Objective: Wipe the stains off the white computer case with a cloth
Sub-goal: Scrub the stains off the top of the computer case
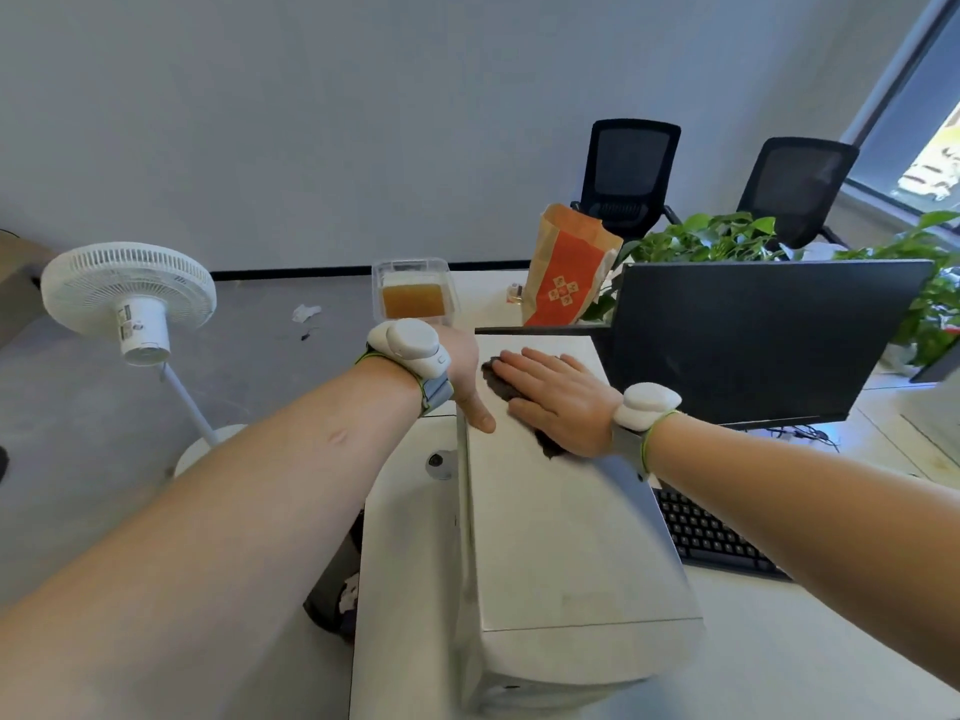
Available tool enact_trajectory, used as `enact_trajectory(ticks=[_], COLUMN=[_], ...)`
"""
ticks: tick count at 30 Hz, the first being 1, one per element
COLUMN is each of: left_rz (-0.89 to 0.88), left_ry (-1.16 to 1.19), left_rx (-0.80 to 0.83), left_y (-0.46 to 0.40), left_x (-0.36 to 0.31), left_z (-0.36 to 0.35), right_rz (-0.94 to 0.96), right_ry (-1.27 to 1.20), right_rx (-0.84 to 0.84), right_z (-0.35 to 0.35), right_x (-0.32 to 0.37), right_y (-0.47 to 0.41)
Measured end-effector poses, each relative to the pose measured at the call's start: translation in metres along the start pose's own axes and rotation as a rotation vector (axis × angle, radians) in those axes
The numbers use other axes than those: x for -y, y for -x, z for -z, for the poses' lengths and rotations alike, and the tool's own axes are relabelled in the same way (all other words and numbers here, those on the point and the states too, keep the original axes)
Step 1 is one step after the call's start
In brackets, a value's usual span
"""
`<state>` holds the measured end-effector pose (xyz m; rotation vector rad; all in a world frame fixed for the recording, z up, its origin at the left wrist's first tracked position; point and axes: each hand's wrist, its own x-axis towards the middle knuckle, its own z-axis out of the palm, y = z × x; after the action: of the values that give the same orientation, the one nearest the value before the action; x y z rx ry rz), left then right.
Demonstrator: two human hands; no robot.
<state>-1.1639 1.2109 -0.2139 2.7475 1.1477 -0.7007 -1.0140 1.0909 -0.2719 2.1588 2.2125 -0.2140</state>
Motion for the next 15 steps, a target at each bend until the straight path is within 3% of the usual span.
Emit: enact_trajectory(ticks=[3, 6, 12, 15], left_rz=[-0.037, -0.082, 0.046, -0.008], left_ry=[0.103, 0.139, 0.044, -0.01], left_rx=[0.017, -0.089, -0.144, -0.184], left_y=[-0.004, 0.005, 0.008, 0.01], left_x=[0.014, 0.02, 0.017, 0.011], left_z=[-0.009, -0.013, -0.019, -0.014], right_rz=[-0.219, -0.322, -0.222, -0.101], right_ry=[-0.009, -0.025, 0.007, 0.02], right_rx=[-0.073, -0.079, -0.063, -0.072], right_z=[-0.002, -0.004, -0.002, -0.009], right_x=[-0.005, -0.001, 0.012, 0.025], right_y=[-0.033, -0.065, -0.072, -0.042])
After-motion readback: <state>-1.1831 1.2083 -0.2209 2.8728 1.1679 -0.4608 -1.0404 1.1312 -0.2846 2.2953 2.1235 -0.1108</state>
